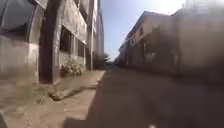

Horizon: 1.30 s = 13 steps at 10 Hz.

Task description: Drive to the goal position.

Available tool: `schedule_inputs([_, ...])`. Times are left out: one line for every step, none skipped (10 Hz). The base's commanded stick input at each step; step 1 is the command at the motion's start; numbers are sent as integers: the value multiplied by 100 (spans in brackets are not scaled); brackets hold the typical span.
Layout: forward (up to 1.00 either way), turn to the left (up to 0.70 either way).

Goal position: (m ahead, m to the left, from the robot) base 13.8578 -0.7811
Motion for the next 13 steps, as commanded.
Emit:
schedule_inputs([100, 0])
schedule_inputs([100, 0])
schedule_inputs([100, 0])
schedule_inputs([100, 0])
schedule_inputs([100, 0])
schedule_inputs([100, 0])
schedule_inputs([100, 0])
schedule_inputs([100, 0])
schedule_inputs([100, 0])
schedule_inputs([100, 0])
schedule_inputs([100, 0])
schedule_inputs([100, 0])
schedule_inputs([100, 0])
